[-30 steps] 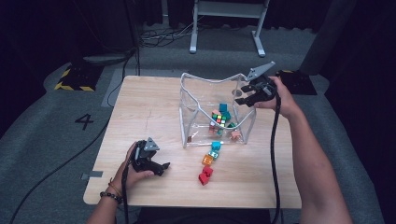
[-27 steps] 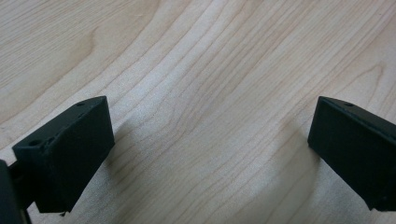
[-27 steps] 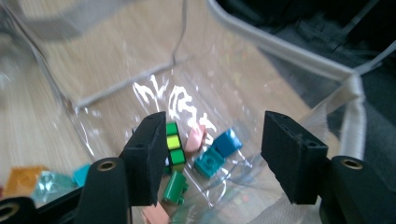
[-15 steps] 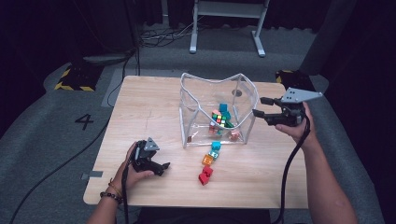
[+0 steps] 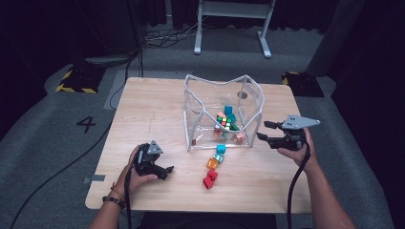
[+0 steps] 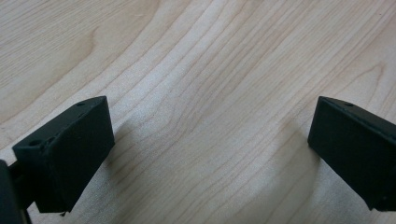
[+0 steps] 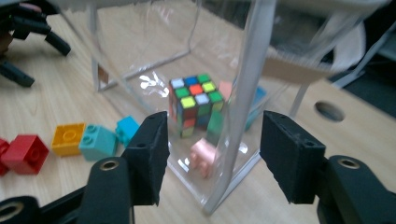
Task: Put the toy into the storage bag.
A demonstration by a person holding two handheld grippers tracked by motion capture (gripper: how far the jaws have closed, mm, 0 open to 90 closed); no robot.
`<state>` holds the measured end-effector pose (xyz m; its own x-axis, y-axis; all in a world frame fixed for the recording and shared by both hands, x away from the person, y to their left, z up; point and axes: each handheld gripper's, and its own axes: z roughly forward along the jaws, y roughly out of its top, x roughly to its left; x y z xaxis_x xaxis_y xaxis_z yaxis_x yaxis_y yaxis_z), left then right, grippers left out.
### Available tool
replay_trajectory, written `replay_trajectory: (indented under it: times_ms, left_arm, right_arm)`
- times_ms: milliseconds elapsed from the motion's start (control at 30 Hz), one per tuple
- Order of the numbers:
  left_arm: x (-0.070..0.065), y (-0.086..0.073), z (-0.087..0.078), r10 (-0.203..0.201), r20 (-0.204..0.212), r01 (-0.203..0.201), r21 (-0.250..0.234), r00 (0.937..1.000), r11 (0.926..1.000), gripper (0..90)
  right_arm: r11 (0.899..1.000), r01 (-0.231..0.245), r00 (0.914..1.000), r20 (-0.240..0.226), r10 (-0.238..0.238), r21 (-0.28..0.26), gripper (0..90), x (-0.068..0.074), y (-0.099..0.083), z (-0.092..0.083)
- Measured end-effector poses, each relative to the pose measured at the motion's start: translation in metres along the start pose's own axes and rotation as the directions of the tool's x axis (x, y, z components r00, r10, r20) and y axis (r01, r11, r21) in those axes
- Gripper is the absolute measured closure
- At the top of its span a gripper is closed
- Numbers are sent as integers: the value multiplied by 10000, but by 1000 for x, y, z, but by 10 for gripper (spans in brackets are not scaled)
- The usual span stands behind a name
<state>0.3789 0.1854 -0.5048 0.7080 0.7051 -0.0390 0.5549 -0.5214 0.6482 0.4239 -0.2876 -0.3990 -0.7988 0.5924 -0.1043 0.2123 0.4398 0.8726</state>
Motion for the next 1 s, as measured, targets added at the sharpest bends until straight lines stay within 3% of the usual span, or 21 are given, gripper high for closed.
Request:
replay_trajectory:
  times_ms: [233, 333, 367, 600, 633, 800, 867, 933, 1000]
  left_arm:
    - [0, 0, 0, 0, 0, 0, -5, 10000, 10000, 5]
    - [0, 0, 0, 3, 3, -3, -2, 10000, 10000, 5]
    - [0, 0, 0, -19, -3, 19, -15, 10000, 10000, 5]
    - [0, 0, 0, 1, -1, -1, 0, 10000, 10000, 5]
    - [0, 0, 0, 0, 0, 0, -4, 10000, 10000, 5]
    - [0, 0, 0, 0, -1, 0, -4, 10000, 10000, 5]
    - [0, 0, 0, 0, -1, 0, -4, 10000, 10000, 5]
    - [0, 0, 0, 0, 0, 0, -2, 10000, 10000, 5]
    - [0, 0, 0, 0, -4, 0, -7, 10000, 10000, 5]
  right_arm:
    - [9965, -371, 9993, 82, 366, 753, 483, -8, -30, 24]
    - [9951, -389, 9980, -457, 431, 908, 513, -4, -39, 30]
    - [9942, -407, 9953, -834, 491, 992, 517, -1, -42, 32]
    - [9935, 304, 9778, -2095, -68, 1097, 499, 38, -40, 59]
    - [9924, 586, 9773, -2091, -349, 1082, 493, 44, -38, 64]
    - [9930, 842, 9781, -1970, -666, 824, 484, 65, -24, 89]
    - [9927, 731, 9784, -1998, -528, 958, 484, 70, -22, 96]
    - [9905, 727, 9834, -1742, -516, 1169, 484, 73, -21, 104]
    - [9884, 1026, 9827, -1652, -832, 1122, 484, 72, -20, 111]
